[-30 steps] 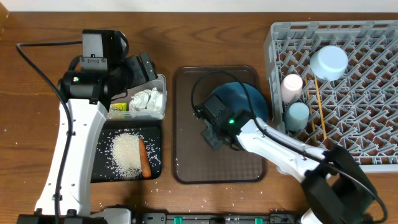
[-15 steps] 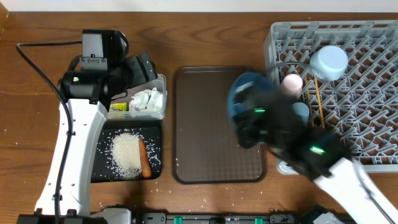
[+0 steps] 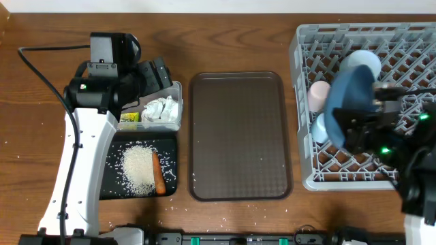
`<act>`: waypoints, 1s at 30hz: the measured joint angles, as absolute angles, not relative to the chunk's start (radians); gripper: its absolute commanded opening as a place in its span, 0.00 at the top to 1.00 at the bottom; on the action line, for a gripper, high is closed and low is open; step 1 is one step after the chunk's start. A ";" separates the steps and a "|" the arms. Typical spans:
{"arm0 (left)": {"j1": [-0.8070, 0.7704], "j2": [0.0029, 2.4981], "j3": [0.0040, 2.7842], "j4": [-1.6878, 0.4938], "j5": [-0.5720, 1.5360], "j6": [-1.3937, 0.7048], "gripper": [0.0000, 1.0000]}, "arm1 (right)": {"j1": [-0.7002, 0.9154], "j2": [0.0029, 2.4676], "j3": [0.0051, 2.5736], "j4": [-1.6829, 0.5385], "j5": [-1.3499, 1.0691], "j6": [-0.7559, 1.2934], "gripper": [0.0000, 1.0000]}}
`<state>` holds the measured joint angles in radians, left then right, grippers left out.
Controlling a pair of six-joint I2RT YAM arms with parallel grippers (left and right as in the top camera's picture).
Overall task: Sort waste into correct bins and load items into the dishwasher rack
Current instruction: 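Lift the blue plate and carry it into the rack, then set the blue plate upright in the rack and release it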
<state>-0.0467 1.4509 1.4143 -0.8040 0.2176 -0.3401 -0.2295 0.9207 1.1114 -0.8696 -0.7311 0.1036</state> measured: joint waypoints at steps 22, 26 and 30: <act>-0.047 1.451 1.414 -0.804 0.218 -0.340 0.05 | -0.676 1.505 1.112 -0.795 -1.501 -0.088 0.99; -0.047 1.451 1.414 -0.804 0.218 -0.340 0.05 | -0.730 1.512 1.114 -0.798 -1.490 -0.077 0.99; -0.047 1.451 1.414 -0.804 0.218 -0.340 0.05 | -0.804 1.512 1.133 -0.796 -1.401 -0.012 0.99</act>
